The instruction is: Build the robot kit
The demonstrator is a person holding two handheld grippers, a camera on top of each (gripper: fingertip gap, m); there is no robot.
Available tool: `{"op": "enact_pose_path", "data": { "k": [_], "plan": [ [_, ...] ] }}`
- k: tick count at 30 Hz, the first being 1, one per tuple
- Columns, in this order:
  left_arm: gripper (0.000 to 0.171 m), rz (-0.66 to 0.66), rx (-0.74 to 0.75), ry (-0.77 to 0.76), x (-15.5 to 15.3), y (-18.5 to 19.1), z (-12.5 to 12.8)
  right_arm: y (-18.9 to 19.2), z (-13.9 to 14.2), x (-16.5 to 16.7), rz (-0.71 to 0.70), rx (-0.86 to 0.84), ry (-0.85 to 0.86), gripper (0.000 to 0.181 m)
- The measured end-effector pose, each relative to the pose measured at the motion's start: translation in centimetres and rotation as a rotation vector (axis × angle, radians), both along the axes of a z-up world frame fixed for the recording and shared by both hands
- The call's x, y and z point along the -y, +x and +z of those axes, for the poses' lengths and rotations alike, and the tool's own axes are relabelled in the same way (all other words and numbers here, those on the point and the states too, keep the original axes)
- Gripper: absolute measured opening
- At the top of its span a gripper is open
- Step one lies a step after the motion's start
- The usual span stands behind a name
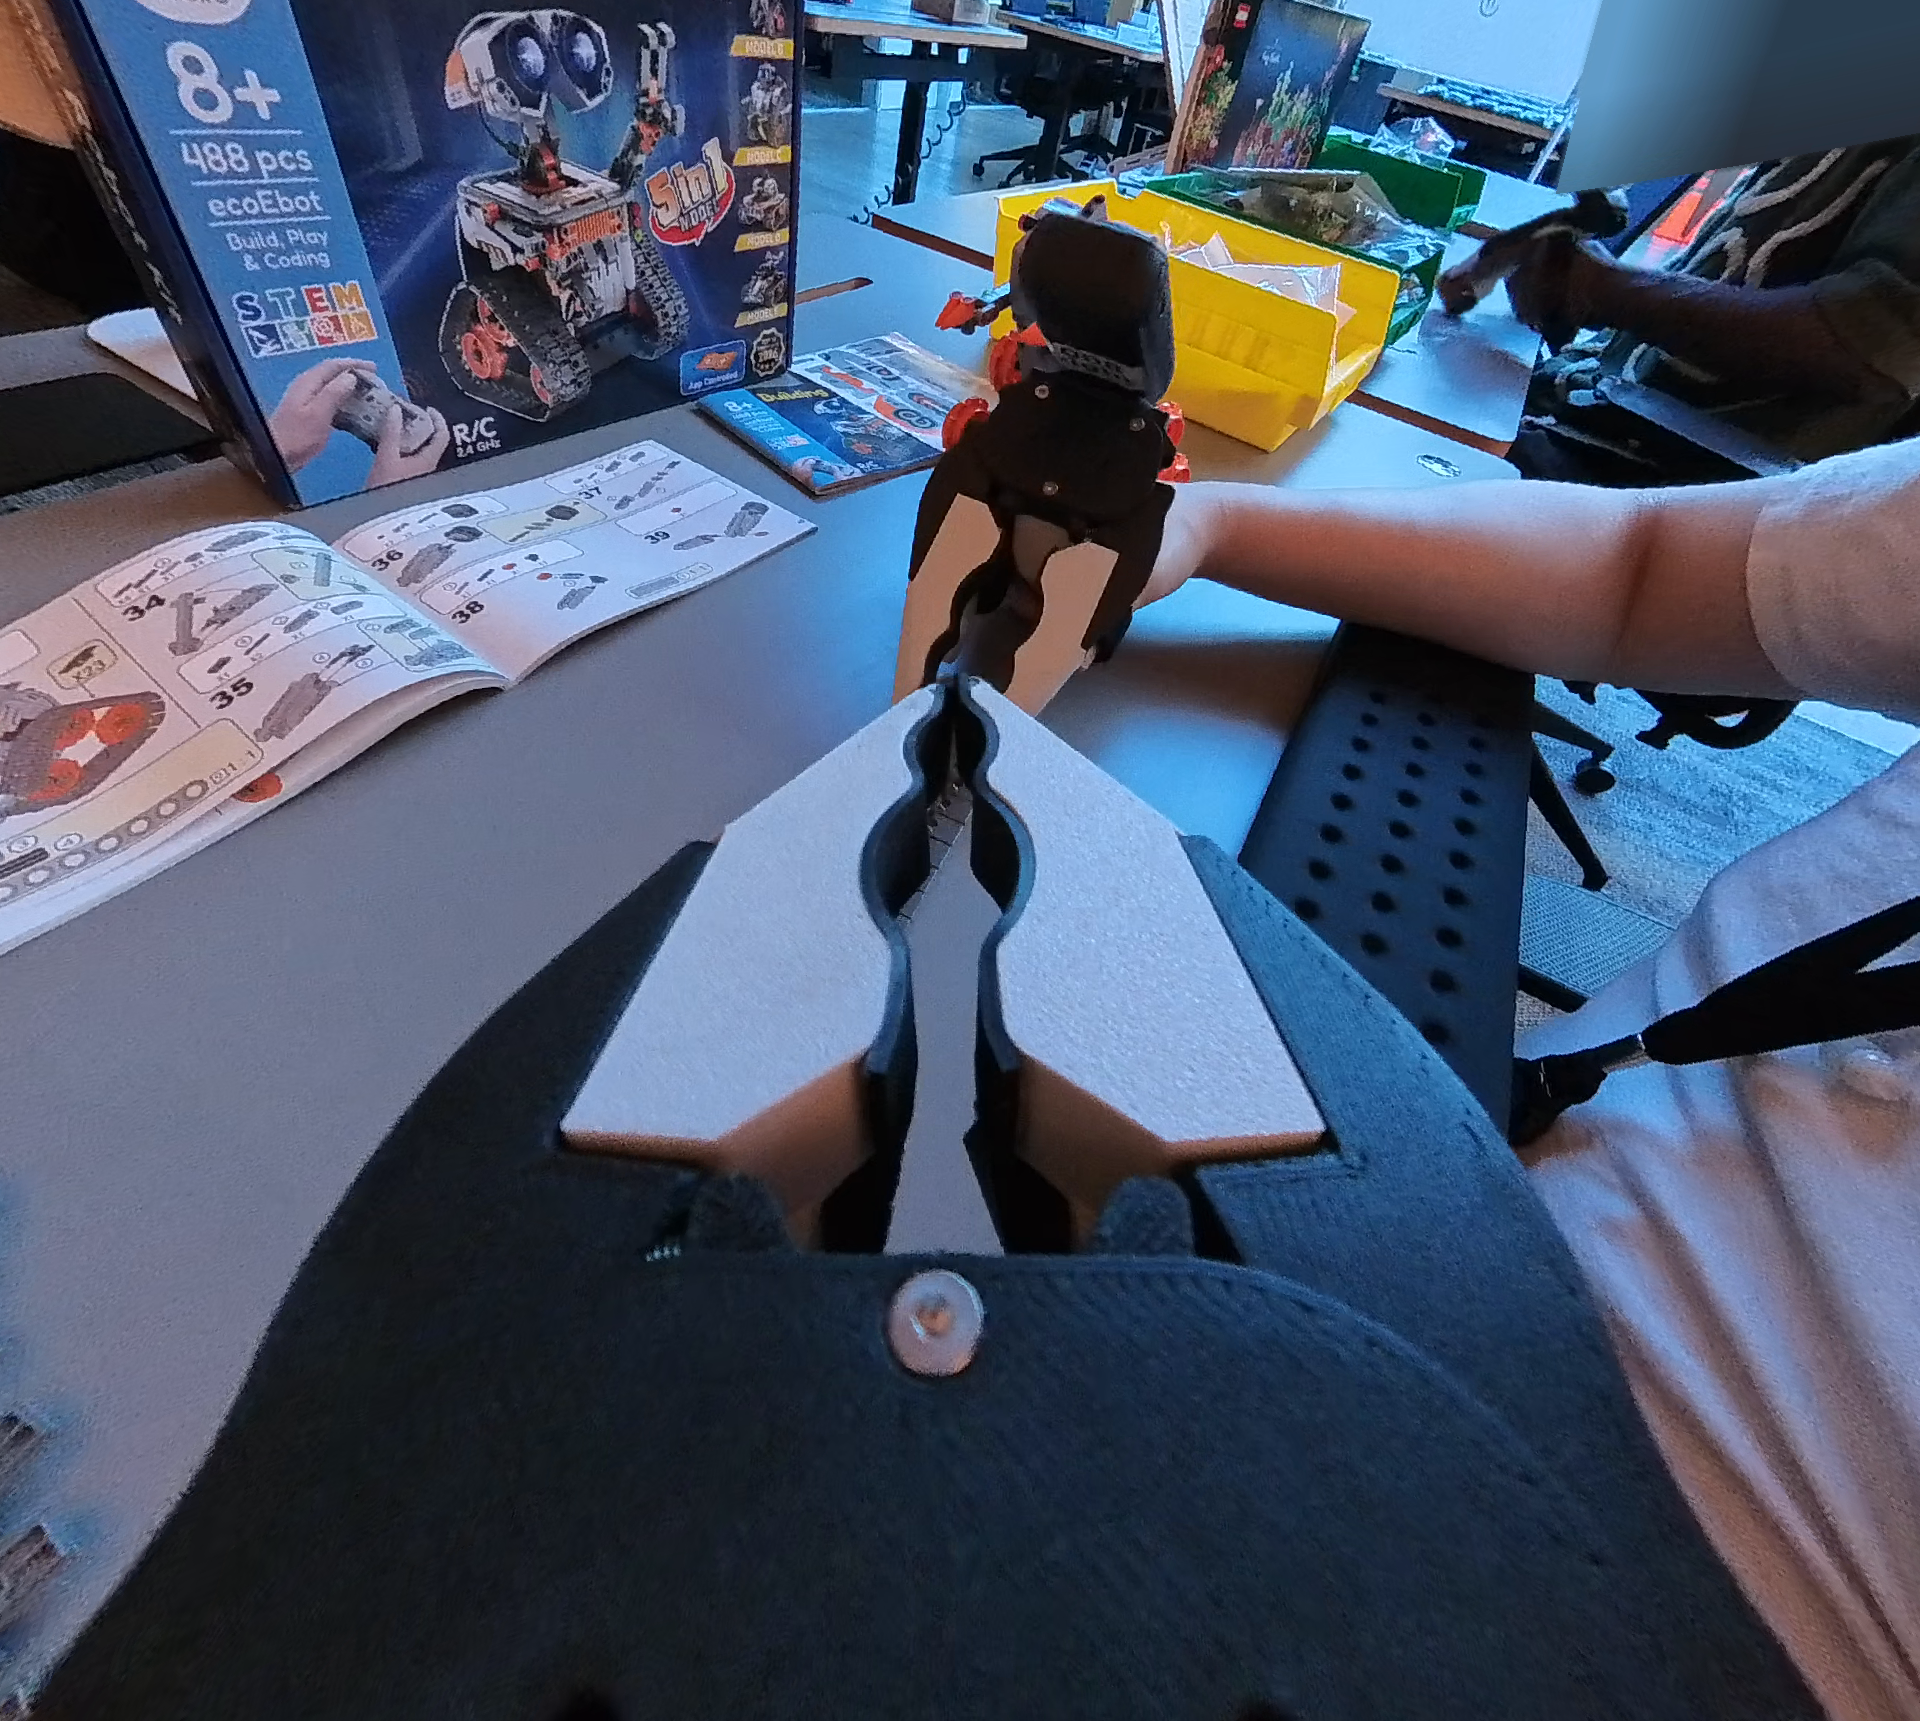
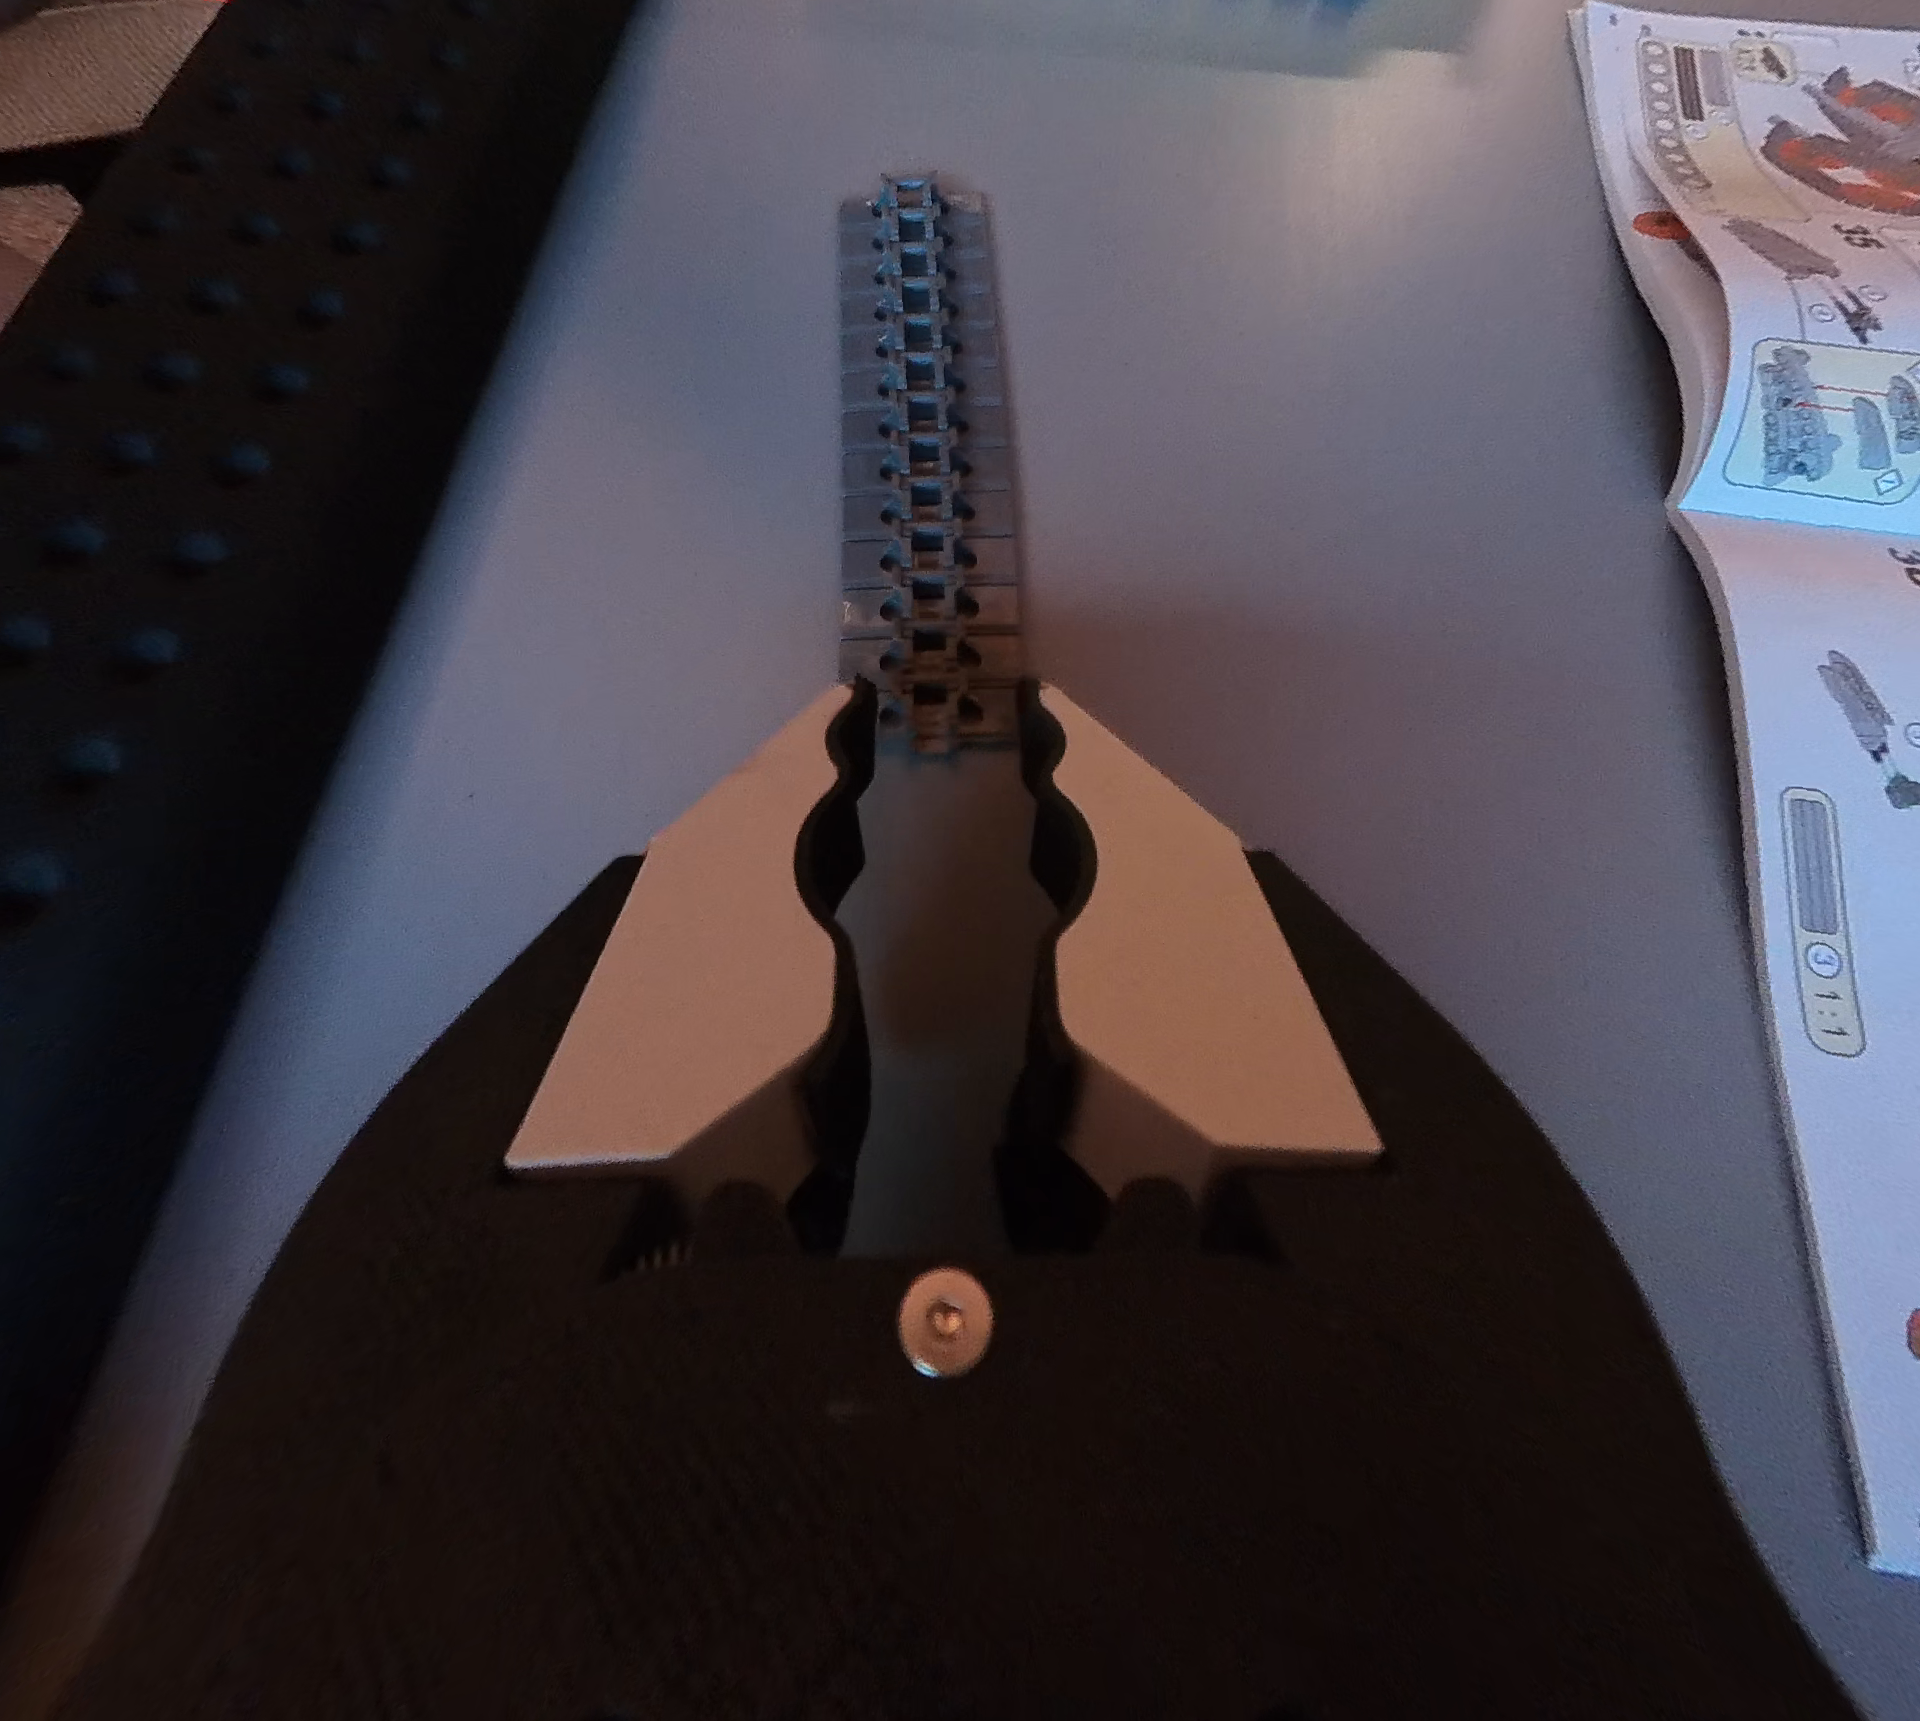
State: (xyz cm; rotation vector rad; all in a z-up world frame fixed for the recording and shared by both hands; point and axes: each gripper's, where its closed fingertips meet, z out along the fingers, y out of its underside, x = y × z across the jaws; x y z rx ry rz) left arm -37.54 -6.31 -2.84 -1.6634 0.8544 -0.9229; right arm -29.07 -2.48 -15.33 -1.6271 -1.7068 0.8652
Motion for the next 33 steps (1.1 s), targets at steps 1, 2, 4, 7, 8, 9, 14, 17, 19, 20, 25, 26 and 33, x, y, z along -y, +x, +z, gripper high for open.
{"op": "enact_pose_path", "data": {
  "k": [1,2,4,7,8,9,14,17,19,20,25,26,33],
  "plan": [
    [0.0,0.001,0.0,-0.001,0.0,0.0,0.0,0.1,-0.2,0.1,0.007,0.01,0.005,0.025],
    [0.0,0.001,0.0,-0.002,0.0,0.0,-0.1,0.1,-0.3,0.2,0.012,0.021,0.013,0.024],
    [0.0,0.001,-0.001,-0.004,0.1,-0.1,-0.1,0.1,-0.6,0.3,0.023,0.04,0.028,0.021],
    [0.0,0.003,-0.001,-0.003,0.1,-0.1,-0.2,0.1,-0.6,0.4,0.031,0.039,0.035,0.017],
    [0.0,0.003,-0.001,-0.003,0.1,-0.1,-0.2,0.1,-0.6,0.5,0.035,0.04,0.031,0.012],
    [0.0,0.003,-0.002,-0.003,0.1,-0.1,-0.2,0.1,-0.6,0.5,0.034,0.041,0.031,0.01],
    [0.0,-0.001,-0.002,-0.006,0.1,0.1,-0.3,0.2,-0.6,0.5,0.036,0.042,0.037,0.01],
    [0.0,-0.004,-0.002,-0.006,0.1,0.2,-0.3,0.1,-0.6,0.5,0.038,0.039,0.045,0.011],
    [0.0,-0.006,-0.004,-0.008,0.2,0.3,-0.4,0.1,-0.3,0.4,0.031,0.02,0.036,0.016],
    [0.0,-0.008,-0.005,-0.008,0.2,0.3,-0.4,0.0,-0.1,0.3,0.029,0.003,0.032,0.018],
    [0.0,-0.005,-0.006,-0.011,0.3,0.2,-0.6,0.1,0.1,0.5,0.036,-0.01,0.009,0.023],
    [0.0,-0.004,-0.005,-0.012,0.3,0.2,-0.6,0.1,-0.1,0.6,0.042,0.004,0.014,0.023],
    [0.0,-0.004,-0.003,-0.015,0.3,0.2,-0.7,0.1,-0.6,0.8,0.058,0.036,0.041,0.021]
  ]
}}
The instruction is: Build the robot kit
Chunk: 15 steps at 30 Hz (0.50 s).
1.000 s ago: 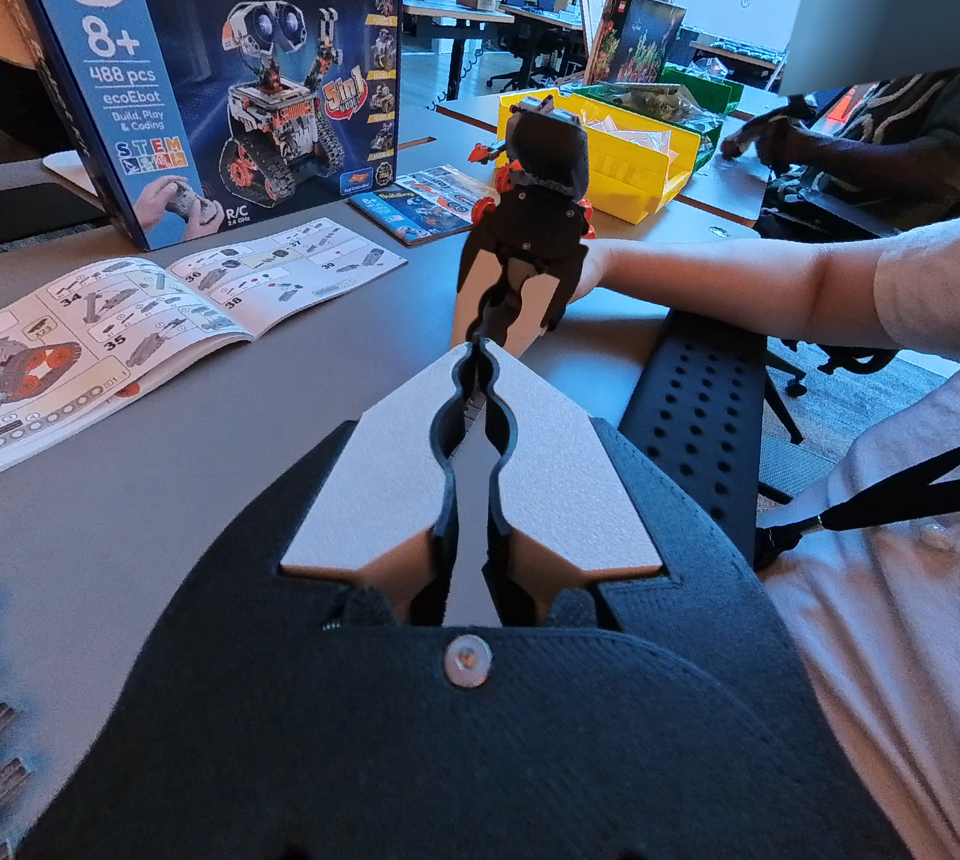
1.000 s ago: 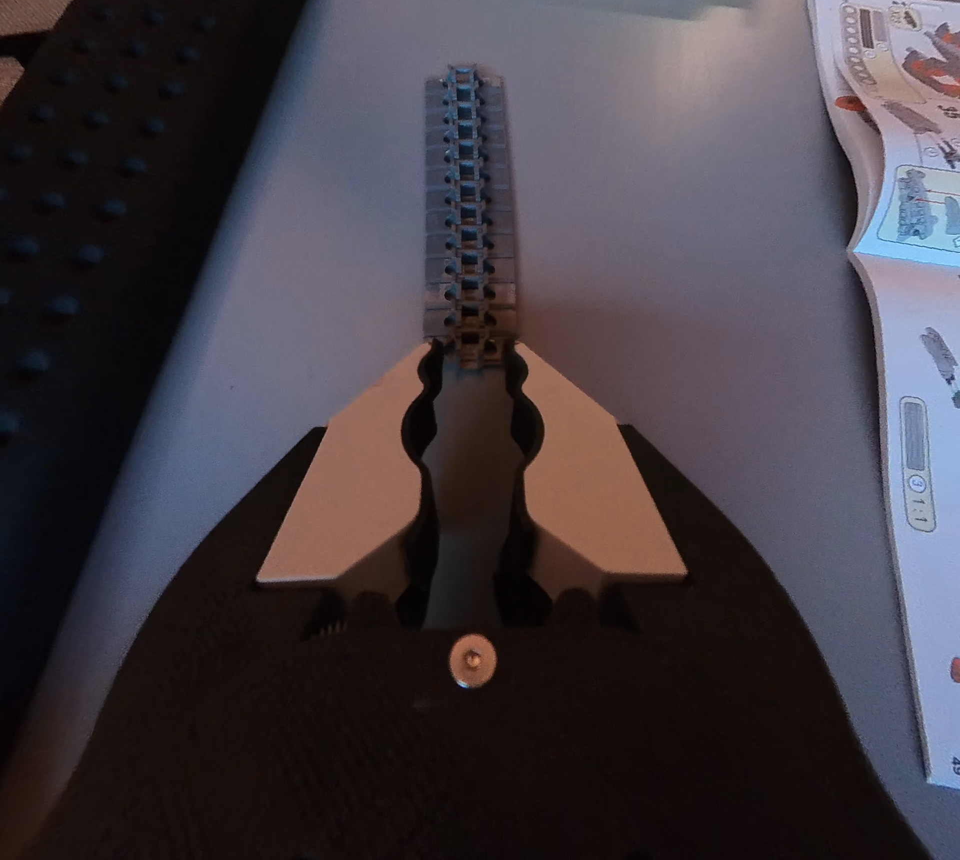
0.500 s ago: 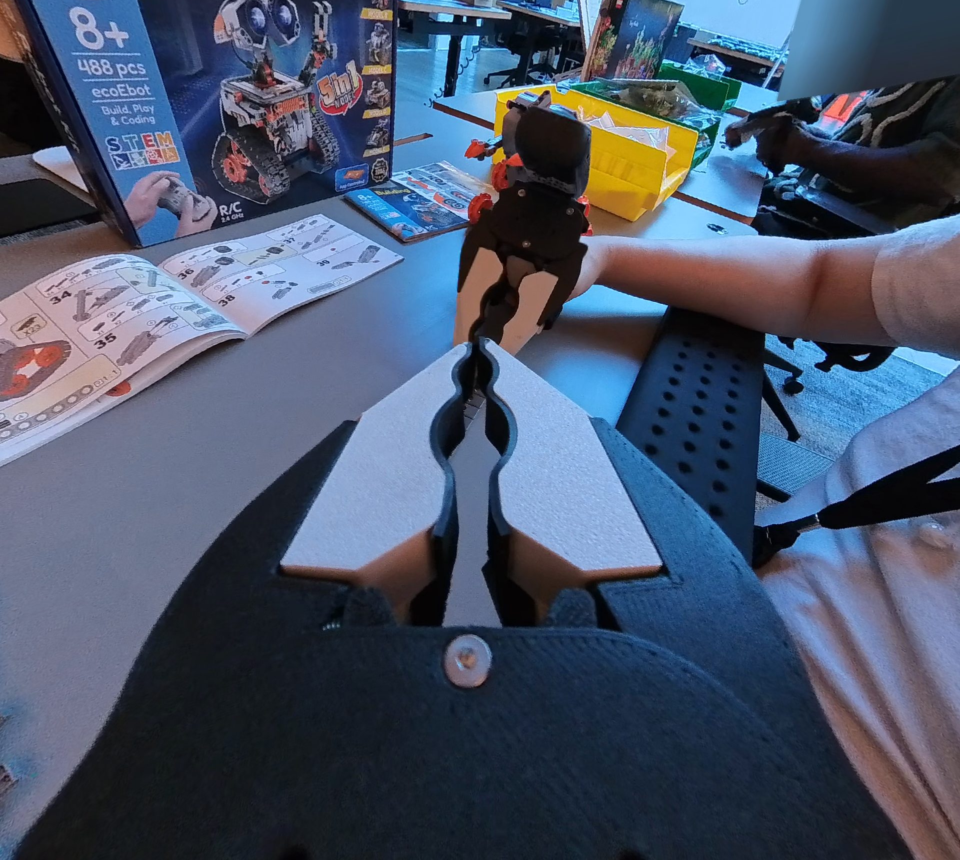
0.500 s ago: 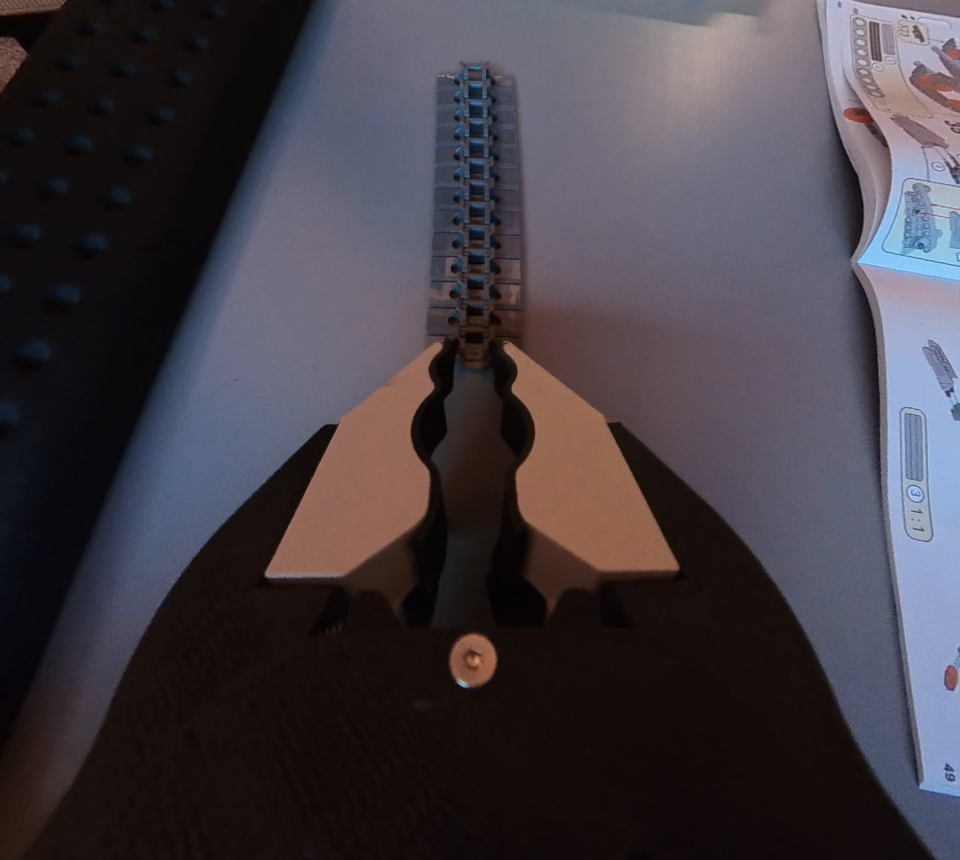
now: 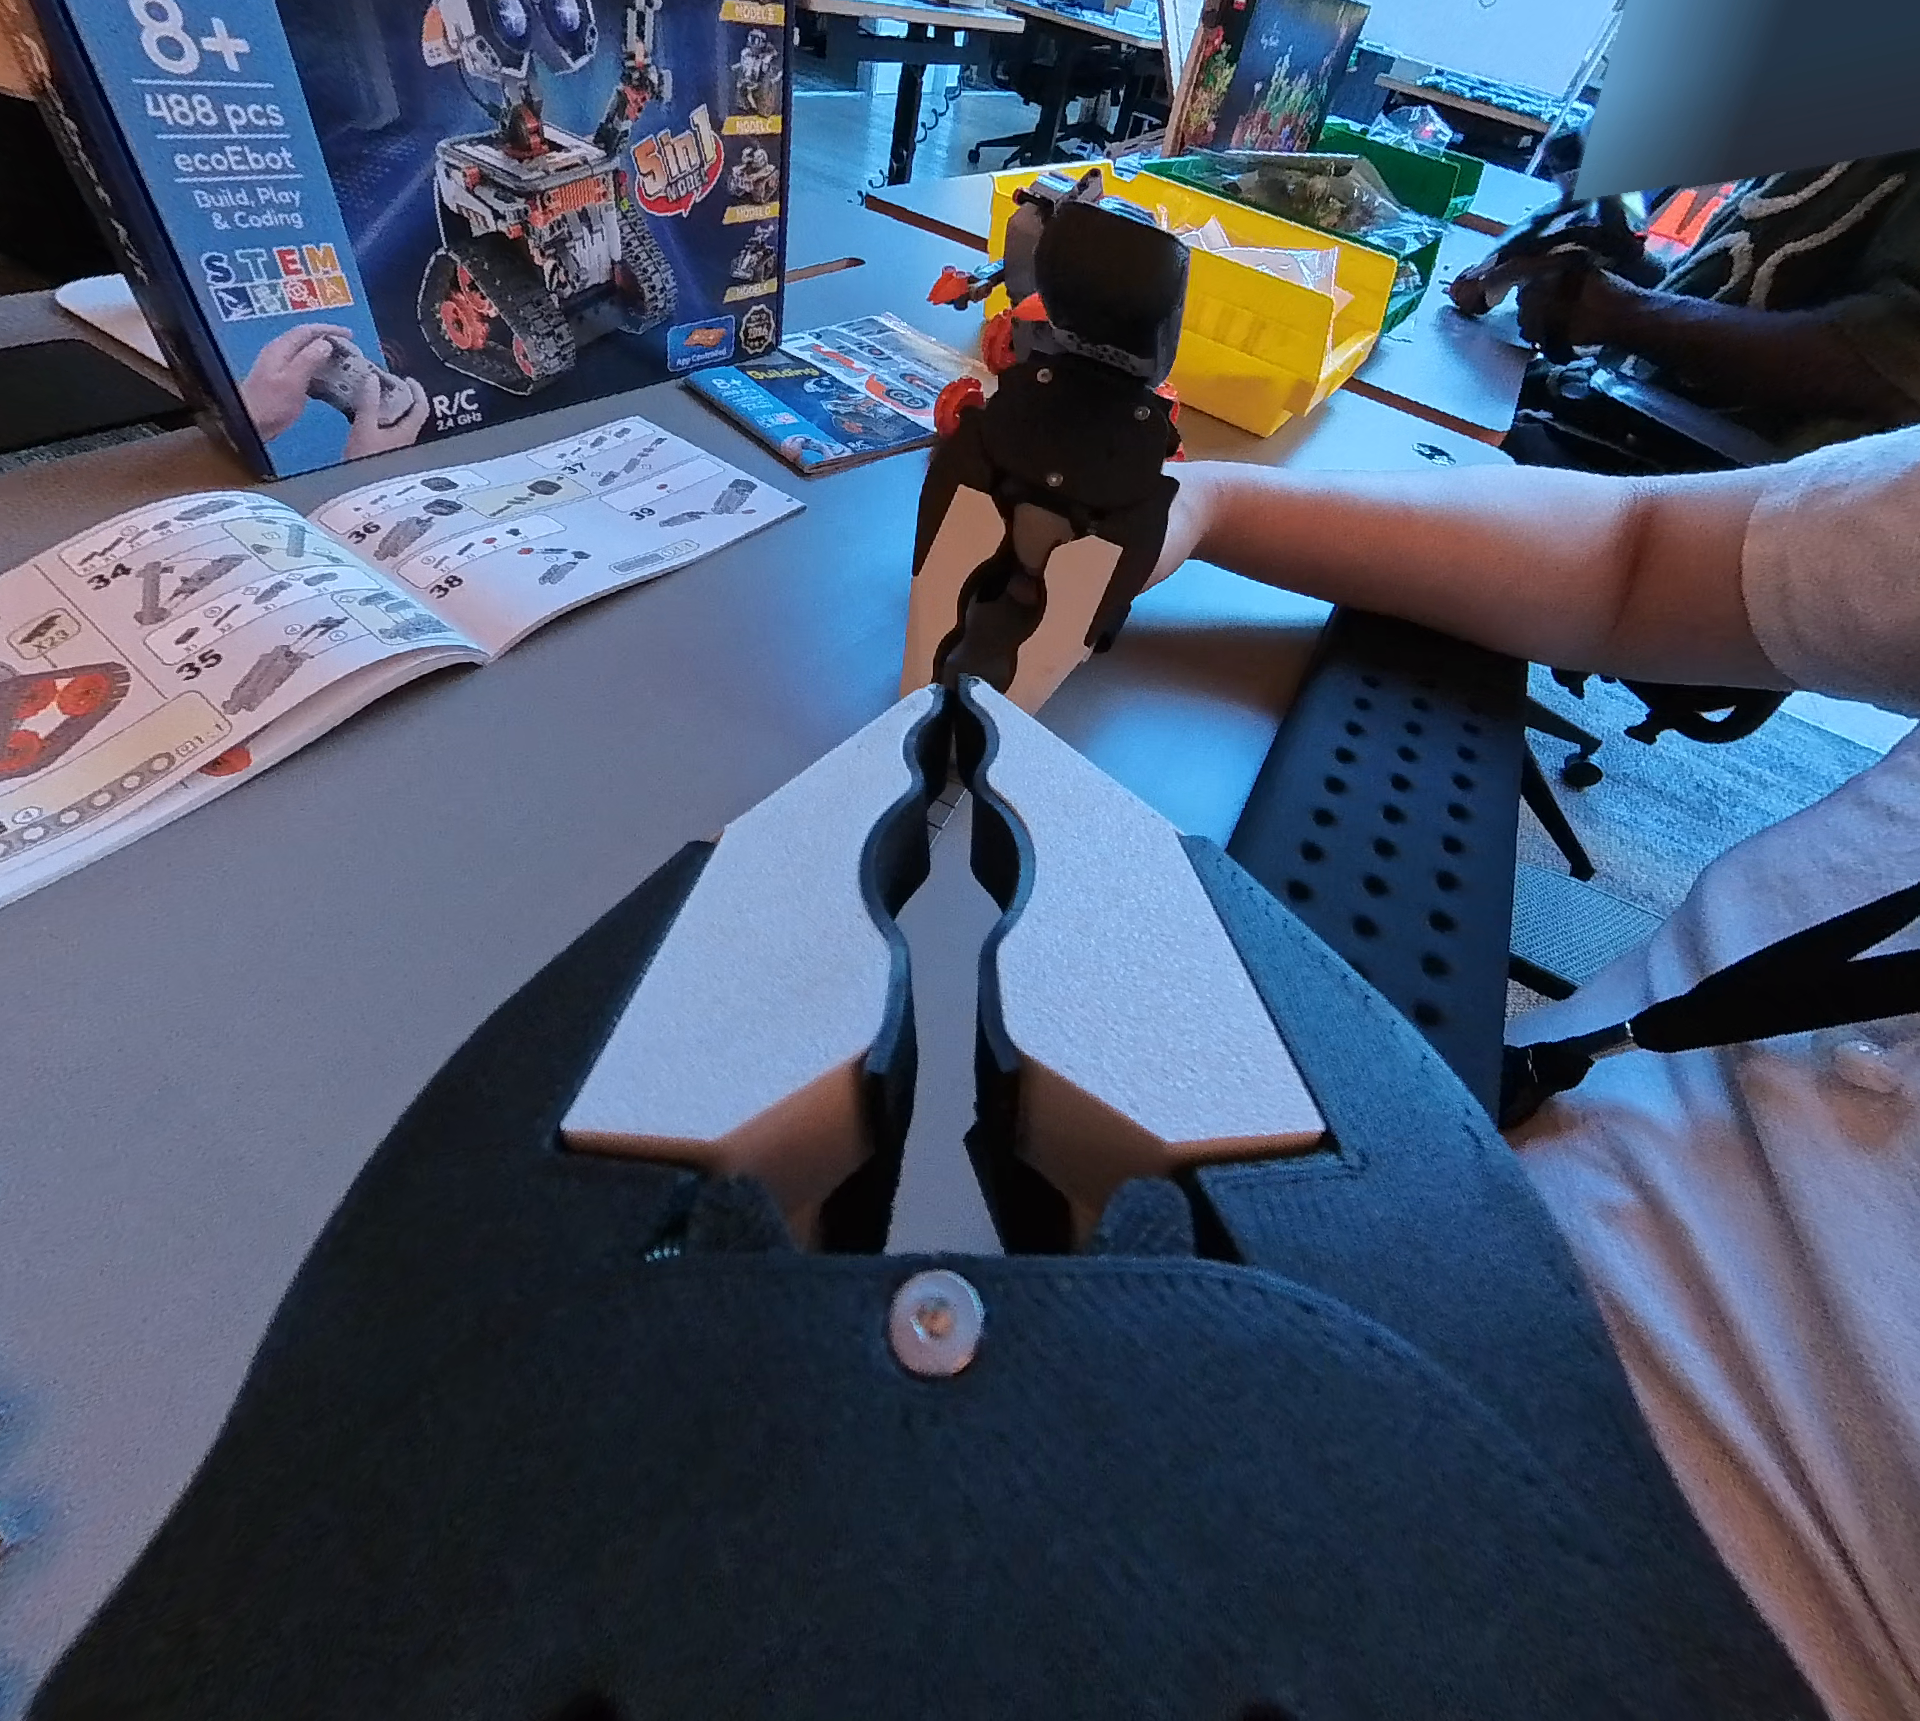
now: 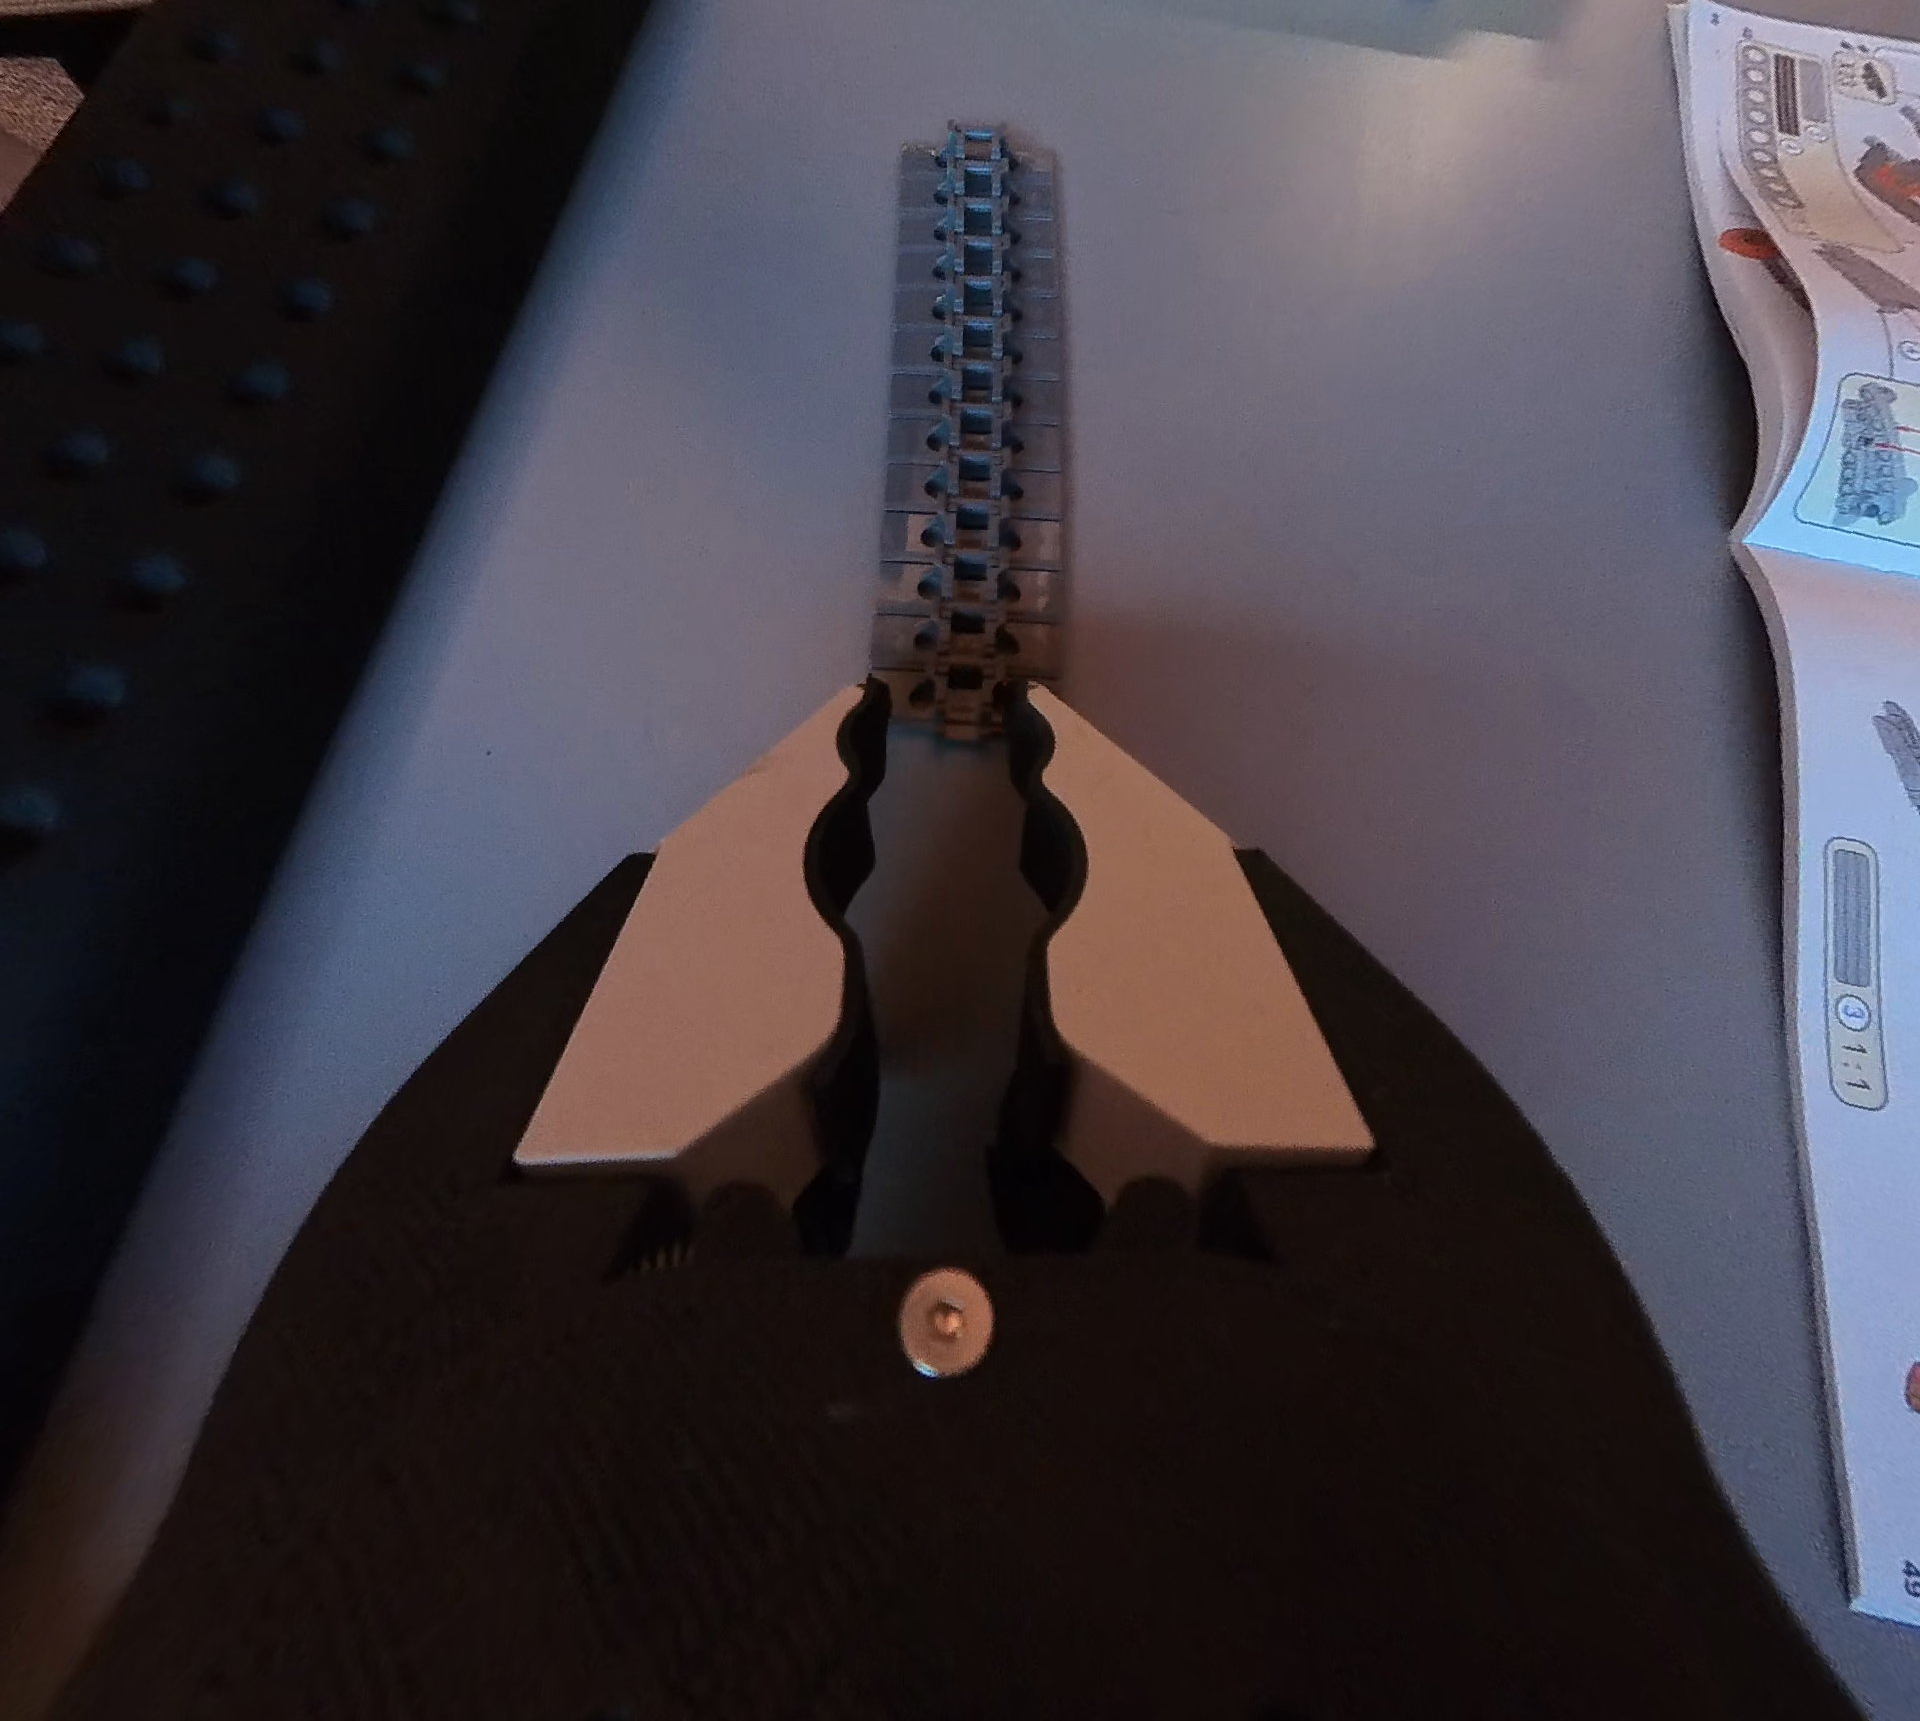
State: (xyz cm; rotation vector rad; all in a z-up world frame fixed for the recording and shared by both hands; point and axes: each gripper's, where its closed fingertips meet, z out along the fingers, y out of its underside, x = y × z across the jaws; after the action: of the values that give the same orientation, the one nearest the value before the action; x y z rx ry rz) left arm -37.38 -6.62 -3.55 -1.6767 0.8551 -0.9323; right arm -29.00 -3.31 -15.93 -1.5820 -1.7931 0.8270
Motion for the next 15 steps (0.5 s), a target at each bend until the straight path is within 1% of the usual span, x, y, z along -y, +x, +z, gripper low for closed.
{"op": "enact_pose_path", "data": {
  "k": [7,11,15],
  "plan": [
    [0.0,-0.006,-0.005,-0.002,0.0,0.2,-0.1,0.0,0.0,0.0,-0.003,-0.002,-0.011,0.021],
    [0.0,-0.005,-0.003,0.003,0.1,0.2,0.1,0.0,0.8,-0.2,-0.011,-0.048,-0.025,0.022],
    [0.0,0.005,0.013,0.016,0.5,-0.1,0.7,0.6,1.1,-0.6,-0.023,-0.048,-0.008,0.022]
  ]
}}
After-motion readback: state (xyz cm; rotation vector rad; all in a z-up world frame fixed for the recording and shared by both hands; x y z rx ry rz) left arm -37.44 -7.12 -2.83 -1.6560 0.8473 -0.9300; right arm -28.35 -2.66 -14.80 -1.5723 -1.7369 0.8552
